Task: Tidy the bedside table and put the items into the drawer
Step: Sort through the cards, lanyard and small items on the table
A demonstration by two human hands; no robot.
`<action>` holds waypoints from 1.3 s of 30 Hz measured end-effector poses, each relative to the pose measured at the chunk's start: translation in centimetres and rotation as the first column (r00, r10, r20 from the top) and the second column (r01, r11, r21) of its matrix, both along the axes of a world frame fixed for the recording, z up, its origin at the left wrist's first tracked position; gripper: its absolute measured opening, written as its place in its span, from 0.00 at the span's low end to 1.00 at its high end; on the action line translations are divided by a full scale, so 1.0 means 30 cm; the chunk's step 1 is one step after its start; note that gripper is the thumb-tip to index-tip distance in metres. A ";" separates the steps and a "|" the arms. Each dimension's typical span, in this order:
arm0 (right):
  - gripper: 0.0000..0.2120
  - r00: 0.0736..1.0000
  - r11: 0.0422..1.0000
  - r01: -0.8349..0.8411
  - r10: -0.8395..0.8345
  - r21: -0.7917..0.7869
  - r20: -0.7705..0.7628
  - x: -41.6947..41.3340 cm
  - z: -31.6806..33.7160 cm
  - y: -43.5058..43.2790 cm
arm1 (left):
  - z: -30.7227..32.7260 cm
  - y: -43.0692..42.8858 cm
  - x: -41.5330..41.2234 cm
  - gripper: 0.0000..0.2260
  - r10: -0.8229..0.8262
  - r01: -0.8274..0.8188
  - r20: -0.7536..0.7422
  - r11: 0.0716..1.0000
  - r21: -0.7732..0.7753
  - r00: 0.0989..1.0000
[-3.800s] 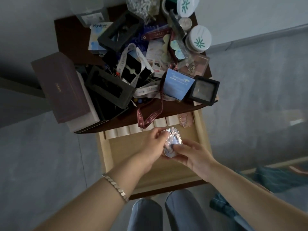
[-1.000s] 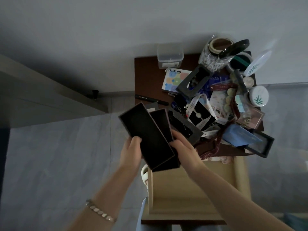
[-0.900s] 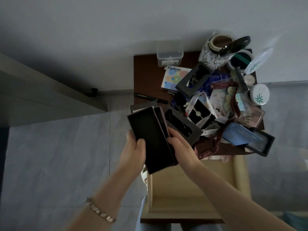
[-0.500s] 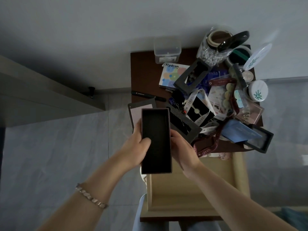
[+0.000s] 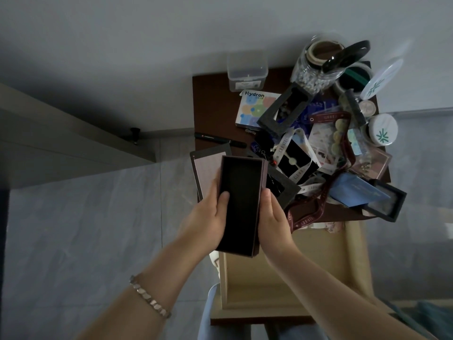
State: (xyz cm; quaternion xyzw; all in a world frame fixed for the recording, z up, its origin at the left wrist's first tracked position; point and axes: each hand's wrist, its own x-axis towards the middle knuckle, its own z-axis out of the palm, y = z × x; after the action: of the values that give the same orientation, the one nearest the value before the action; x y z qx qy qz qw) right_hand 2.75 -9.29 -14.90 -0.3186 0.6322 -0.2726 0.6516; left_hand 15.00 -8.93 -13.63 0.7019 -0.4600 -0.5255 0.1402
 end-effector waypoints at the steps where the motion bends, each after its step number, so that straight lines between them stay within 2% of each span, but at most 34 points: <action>1: 0.16 1.000 1.000 0.008 -0.008 -0.012 -0.003 0.005 -0.007 0.005 | -0.005 -0.002 0.005 0.22 0.001 -0.001 -0.055 1.000 0.011 0.998; 3: 0.15 0.999 0.998 0.013 -0.015 -0.055 -0.034 0.017 -0.015 0.015 | -0.012 -0.009 0.016 0.21 0.025 -0.021 -0.133 0.999 0.029 0.991; 7: 0.15 0.986 0.990 0.107 -0.118 -0.091 -0.117 0.044 -0.013 0.031 | -0.001 -0.013 0.004 0.14 0.140 -0.145 -0.049 0.984 -0.108 0.989; 9: 0.15 0.984 0.985 0.125 -0.138 -0.116 -0.115 0.047 -0.008 0.024 | 0.007 -0.011 -0.011 0.13 0.201 -0.206 -0.052 0.967 -0.147 0.978; 12: 0.12 0.999 0.993 0.021 -0.025 -0.120 -0.031 0.033 0.003 -0.002 | 0.004 -0.014 -0.008 0.18 0.195 -0.200 -0.047 0.972 -0.127 0.980; 13: 0.12 0.998 0.992 -0.060 0.056 -0.109 -0.034 0.020 0.001 -0.006 | -0.002 -0.012 0.002 0.19 0.194 -0.196 -0.033 0.974 -0.114 0.980; 14: 0.11 0.984 0.980 -0.161 0.150 -0.117 -0.100 0.001 -0.005 -0.012 | -0.009 -0.011 0.013 0.19 0.197 -0.197 -0.015 0.975 -0.104 0.980; 15: 0.11 0.939 0.951 -0.275 0.234 -0.143 -0.251 -0.024 -0.017 -0.021 | -0.013 -0.008 0.022 0.20 0.207 -0.205 0.004 0.974 -0.093 0.978; 16: 0.13 0.853 0.911 -0.376 0.269 -0.168 -0.447 -0.054 -0.030 -0.035 | -0.018 -0.003 0.030 0.20 0.223 -0.221 0.020 0.972 -0.075 0.975; 18: 0.22 0.627 0.835 -0.523 0.242 -0.170 -0.740 -0.113 -0.055 -0.078 | -0.029 0.003 0.040 0.21 0.300 -0.300 0.024 0.954 -0.017 0.954; 20: 0.34 0.431 0.769 -0.639 0.343 -0.014 -0.835 -0.145 -0.069 -0.128 | -0.042 0.005 0.042 0.18 0.399 -0.399 0.019 0.916 0.047 0.917; 22: 0.44 0.256 0.673 -0.723 0.471 0.156 -0.844 -0.149 -0.084 -0.159 | -0.050 0.008 0.032 0.16 0.457 -0.456 0.008 0.885 0.095 0.889; 24: 0.44 0.125 0.574 -0.793 0.480 0.204 -0.868 -0.143 -0.104 -0.168 | -0.054 0.011 0.021 0.16 0.503 -0.496 -0.022 0.859 0.127 0.864; 25: 0.42 0.094 0.546 -0.812 0.474 0.208 -0.875 -0.140 -0.105 -0.168 | -0.054 0.013 0.016 0.16 0.526 -0.516 -0.039 0.844 0.144 0.849; 26: 0.40 0.122 0.551 -0.816 0.460 0.175 -0.879 -0.141 -0.101 -0.167 | -0.056 0.014 0.014 0.16 0.551 -0.538 -0.054 0.827 0.163 0.832; 27: 0.38 0.206 0.595 -0.795 0.441 0.113 -0.873 -0.143 -0.092 -0.163 | -0.055 0.014 0.013 0.16 0.578 -0.560 -0.064 0.809 0.181 0.814; 29: 0.33 0.493 0.736 -0.670 0.349 -0.092 -0.797 -0.145 -0.040 -0.146 | -0.054 0.013 0.012 0.17 0.621 -0.599 -0.070 0.775 0.200 0.781; 30: 0.30 0.636 0.787 -0.586 0.299 -0.194 -0.711 -0.145 -0.003 -0.133 | -0.052 0.014 0.010 0.17 0.636 -0.614 -0.075 0.765 0.197 0.768; 31: 0.28 0.736 0.811 -0.529 0.291 -0.251 -0.611 -0.139 0.034 -0.116 | -0.047 0.012 0.006 0.18 0.642 -0.620 -0.089 0.761 0.189 0.761; 32: 0.25 0.784 0.813 -0.519 0.330 -0.265 -0.525 -0.129 0.067 -0.094 | -0.041 0.011 0.000 0.18 0.639 -0.618 -0.115 0.767 0.172 0.760; 35: 0.17 0.760 0.772 -0.598 0.462 -0.214 -0.457 -0.084 0.098 -0.022 | -0.018 0.004 -0.034 0.19 0.597 -0.598 -0.231 0.798 0.073 0.768; 37: 0.14 0.743 0.765 -0.603 0.435 -0.226 -0.509 -0.057 0.099 0.000 | -0.011 0.002 -0.051 0.20 0.563 -0.582 -0.262 0.813 0.006 0.784; 39: 0.16 0.724 0.745 -0.614 0.401 -0.260 -0.561 -0.040 0.112 -0.004 | -0.010 0.003 -0.063 0.19 0.564 -0.593 -0.270 0.805 -0.031 0.780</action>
State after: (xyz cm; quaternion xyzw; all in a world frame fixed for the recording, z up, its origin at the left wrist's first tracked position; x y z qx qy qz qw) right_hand 1.55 -9.42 -11.54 -0.6746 0.5788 -0.1243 0.4410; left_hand 13.12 -8.86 -13.93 0.7286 -0.2300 -0.5131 0.3911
